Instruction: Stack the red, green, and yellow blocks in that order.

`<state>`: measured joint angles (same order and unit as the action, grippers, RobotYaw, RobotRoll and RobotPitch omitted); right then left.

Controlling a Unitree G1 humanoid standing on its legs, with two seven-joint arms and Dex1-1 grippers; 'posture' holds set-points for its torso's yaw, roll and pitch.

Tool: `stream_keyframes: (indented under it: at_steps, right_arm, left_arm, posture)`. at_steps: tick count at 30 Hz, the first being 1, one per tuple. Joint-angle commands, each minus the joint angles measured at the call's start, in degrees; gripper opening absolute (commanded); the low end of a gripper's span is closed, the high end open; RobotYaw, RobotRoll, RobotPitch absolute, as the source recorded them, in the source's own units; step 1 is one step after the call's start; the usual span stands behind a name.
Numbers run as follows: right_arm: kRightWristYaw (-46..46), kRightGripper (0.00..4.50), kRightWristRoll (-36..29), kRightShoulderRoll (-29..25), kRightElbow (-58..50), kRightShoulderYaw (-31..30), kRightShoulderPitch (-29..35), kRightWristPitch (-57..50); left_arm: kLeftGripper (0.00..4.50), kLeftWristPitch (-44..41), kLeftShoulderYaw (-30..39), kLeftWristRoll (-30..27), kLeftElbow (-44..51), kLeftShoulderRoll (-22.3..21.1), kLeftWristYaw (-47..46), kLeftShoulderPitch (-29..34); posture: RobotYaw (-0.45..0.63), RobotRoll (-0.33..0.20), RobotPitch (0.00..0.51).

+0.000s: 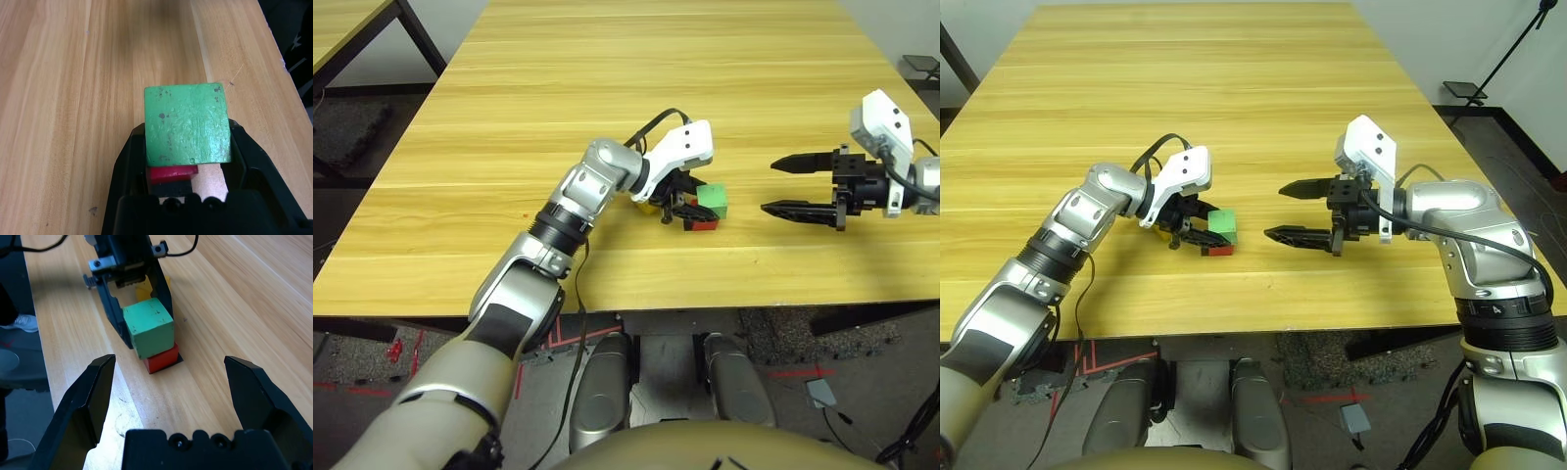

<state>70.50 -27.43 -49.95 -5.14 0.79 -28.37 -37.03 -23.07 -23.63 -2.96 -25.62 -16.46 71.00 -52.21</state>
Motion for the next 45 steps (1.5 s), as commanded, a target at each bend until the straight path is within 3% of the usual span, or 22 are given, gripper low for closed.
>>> stream_keyframes:
  at_steps: [1, 28, 45]
  right_arm:
    - [-0.5, 4.50, -1.2, -0.2, -1.4, 0.9, 0.7, -0.6]
    - [-0.4, 4.50, -1.8, -0.6, -1.8, 0.4, 0.7, -1.3]
    - [-0.4, 4.50, -1.3, -0.1, -0.8, -0.2, -0.1, -1.1]
  left_arm:
    - [2.09, 1.3, -0.6, 0.6, -1.0, 0.3, 0.4, 0.1]
    - [2.09, 5.6, 0.3, 2.1, -7.2, 0.9, -1.1, -2.0]
    - [2.09, 2.9, -0.2, 2.3, -2.9, 0.6, -0.3, -0.1]
  posture:
    - [0.06, -0.066, 0.096]
    - [0.07, -0.070, 0.107]
    - [0.08, -0.067, 0.110]
